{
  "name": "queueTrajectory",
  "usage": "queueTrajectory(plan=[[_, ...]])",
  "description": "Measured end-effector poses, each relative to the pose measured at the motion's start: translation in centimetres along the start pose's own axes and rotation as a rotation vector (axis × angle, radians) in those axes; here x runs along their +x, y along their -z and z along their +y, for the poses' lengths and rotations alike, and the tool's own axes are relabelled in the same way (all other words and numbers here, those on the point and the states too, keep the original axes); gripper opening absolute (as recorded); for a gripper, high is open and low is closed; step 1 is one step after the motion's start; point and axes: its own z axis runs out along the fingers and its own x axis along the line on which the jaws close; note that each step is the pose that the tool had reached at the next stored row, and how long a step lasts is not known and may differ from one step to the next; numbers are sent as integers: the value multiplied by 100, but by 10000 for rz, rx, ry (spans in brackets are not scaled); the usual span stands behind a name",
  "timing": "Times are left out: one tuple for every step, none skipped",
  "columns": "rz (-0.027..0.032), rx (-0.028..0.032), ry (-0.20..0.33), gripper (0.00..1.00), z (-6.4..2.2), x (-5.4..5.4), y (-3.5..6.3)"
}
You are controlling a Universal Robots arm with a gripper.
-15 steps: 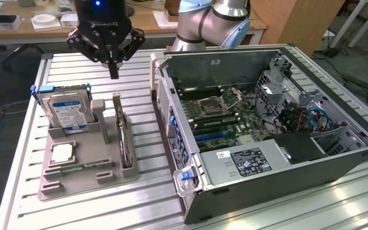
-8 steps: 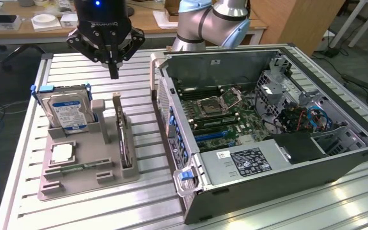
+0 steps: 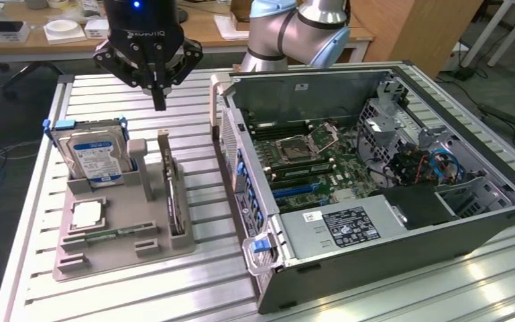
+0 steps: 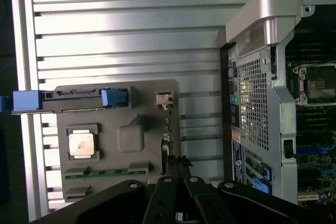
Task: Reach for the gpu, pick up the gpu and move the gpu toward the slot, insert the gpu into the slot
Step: 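Pick up the gpu and move the gpu toward the slot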
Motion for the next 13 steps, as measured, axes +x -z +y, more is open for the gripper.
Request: queueTrajectory(plan=[[-1,0,0,10,0,0,0],[0,0,0,11,0,0,0],[-1,0,0,17,0,0,0],[-1,0,0,17,0,0,0],[0,0,0,23,0,0,0],[0,0,0,29,0,0,0],[0,0,0,35,0,0,0],[0,0,0,35,0,0,0],[0,0,0,41,0,0,0],[-1,0,0,41,0,0,0],[0,0,6,47,0,0,0],[1,-1,47,47,-2,0,-1],[5,-4,140,47,-3,1,-3]])
